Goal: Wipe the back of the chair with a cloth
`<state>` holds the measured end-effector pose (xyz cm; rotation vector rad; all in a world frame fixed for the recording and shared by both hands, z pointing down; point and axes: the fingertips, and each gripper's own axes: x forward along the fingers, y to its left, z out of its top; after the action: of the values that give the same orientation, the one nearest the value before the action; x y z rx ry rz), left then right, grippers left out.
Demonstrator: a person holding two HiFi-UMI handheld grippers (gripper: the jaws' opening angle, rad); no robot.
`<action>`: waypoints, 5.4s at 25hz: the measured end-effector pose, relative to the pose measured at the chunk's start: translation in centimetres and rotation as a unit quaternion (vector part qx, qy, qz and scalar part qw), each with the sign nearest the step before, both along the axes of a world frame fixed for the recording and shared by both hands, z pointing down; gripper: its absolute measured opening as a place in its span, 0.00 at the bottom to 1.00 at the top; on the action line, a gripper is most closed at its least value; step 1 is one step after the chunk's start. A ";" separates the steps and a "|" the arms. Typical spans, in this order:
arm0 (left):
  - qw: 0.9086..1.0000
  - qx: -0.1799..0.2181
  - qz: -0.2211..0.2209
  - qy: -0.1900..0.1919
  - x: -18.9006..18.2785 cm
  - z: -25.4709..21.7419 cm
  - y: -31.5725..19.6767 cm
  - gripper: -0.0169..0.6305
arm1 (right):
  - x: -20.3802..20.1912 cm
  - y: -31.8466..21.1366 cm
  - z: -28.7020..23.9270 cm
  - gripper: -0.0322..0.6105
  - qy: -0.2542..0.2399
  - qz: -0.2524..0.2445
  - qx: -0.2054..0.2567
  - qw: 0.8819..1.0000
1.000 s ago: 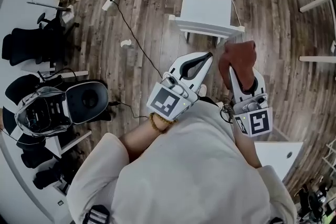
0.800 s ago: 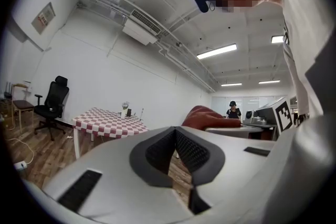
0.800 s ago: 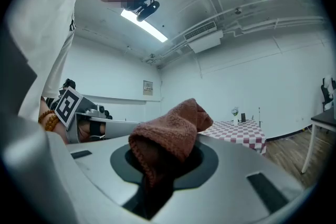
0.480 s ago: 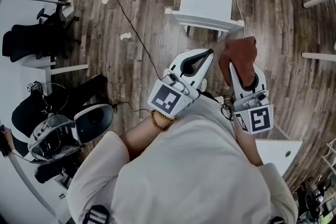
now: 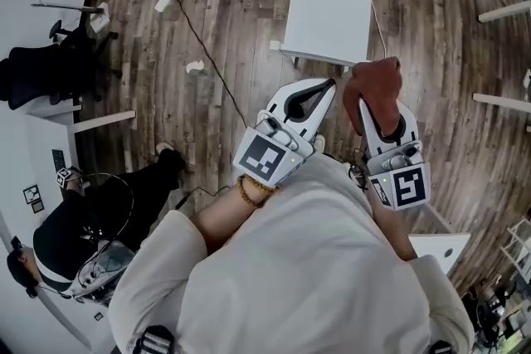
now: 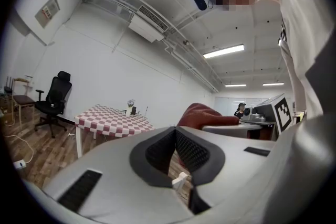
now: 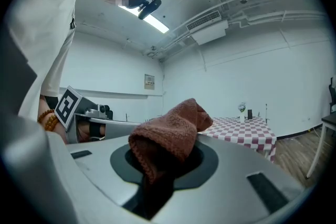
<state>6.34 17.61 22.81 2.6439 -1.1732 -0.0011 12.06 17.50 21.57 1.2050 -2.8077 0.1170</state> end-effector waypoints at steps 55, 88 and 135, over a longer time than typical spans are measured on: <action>0.965 -0.256 0.028 -0.043 -13.4 25.0 -20.0 0.03 | -13.6 -11.8 45.0 0.21 0.476 -0.652 -0.099 0.582; 0.966 -0.248 0.027 -0.067 -12.4 23.4 -18.0 0.03 | -12.2 -9.6 31.9 0.21 0.473 -0.726 0.119 0.485; 0.970 -0.236 0.046 -0.043 -10.8 23.1 -19.7 0.03 | -5.9 -9.9 47.7 0.20 0.514 -0.745 -0.019 0.425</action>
<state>-4.50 -2.09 45.90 2.2853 -0.9319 0.3658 6.15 7.56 69.30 -1.1900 -1.5806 -0.4795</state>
